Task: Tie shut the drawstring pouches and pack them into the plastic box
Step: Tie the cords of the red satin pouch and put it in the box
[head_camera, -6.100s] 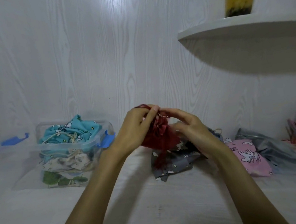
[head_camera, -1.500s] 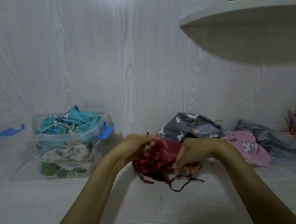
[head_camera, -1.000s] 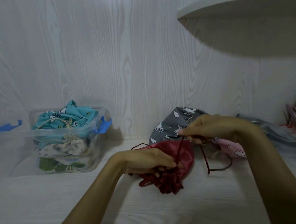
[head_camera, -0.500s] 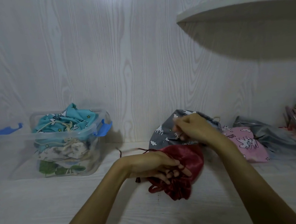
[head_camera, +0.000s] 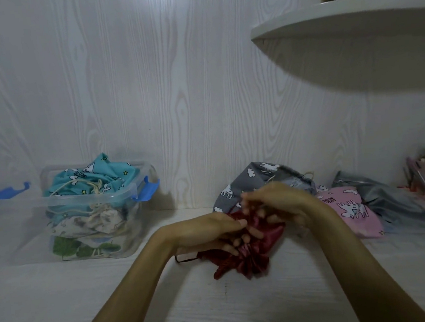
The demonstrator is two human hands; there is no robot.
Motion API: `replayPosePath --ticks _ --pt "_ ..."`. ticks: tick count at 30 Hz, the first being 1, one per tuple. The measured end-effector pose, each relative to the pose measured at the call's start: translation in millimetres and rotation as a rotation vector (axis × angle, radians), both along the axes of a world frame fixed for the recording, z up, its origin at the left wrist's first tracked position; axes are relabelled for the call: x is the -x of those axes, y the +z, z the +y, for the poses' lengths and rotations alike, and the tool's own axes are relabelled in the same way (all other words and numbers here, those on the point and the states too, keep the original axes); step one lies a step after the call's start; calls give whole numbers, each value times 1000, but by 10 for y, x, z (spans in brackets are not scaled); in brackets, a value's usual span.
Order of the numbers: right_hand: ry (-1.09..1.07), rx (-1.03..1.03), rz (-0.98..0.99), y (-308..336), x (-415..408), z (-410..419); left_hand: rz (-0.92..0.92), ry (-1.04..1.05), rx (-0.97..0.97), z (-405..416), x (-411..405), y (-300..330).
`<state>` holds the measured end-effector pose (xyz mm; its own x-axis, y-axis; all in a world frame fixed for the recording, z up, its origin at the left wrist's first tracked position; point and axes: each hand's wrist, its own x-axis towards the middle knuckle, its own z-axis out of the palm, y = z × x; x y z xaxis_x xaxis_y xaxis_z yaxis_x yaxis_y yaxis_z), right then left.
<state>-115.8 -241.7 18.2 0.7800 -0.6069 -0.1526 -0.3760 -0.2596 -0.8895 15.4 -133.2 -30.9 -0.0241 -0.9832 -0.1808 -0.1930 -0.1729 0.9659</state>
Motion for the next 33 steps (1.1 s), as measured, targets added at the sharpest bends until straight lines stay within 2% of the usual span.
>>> replayPosePath --ticks 2,3,4,6,8,10,12,14,15,16,17,19,20,22,23,25,29,33 --pt "-13 -446 -330 34 2 -40 99 64 46 -7 12 52" --pt "-17 -602 -463 57 20 -67 141 107 68 -9 7 71" --pt "-28 -685 -559 73 42 -118 176 150 88 -7 -6 88" --pt "-92 -699 -638 92 97 -234 211 217 128 15 -37 123" --pt "-208 -554 -604 101 199 -332 252 272 153 57 -72 150" --pt "-351 -255 -437 123 340 -396 251 319 156 83 -109 160" --pt "-387 95 -98 185 507 -415 243 327 154 99 -121 176" --pt "-326 360 244 275 621 -377 221 322 149 113 -111 192" --pt "-295 472 335 314 641 -346 203 313 142 121 -98 201" --pt "-284 569 315 345 629 -313 185 297 133 127 -80 212" --pt "-261 649 195 382 600 -261 162 271 119 132 -57 221" --pt "-21 685 -63 440 513 -94 111 224 87 141 -4 240" --pt "143 645 -69 428 452 -11 87 209 67 143 22 250" --pt "403 639 119 312 293 107 55 192 29 143 55 259" --pt "466 682 197 231 208 129 40 188 11 136 55 257" --pt "475 736 229 100 89 107 -3 186 -23 124 46 244" --pt "384 694 170 48 60 44 0 224 -24 135 -5 231" --pt "286 744 27 126 132 32 28 216 43 200 -27 266"
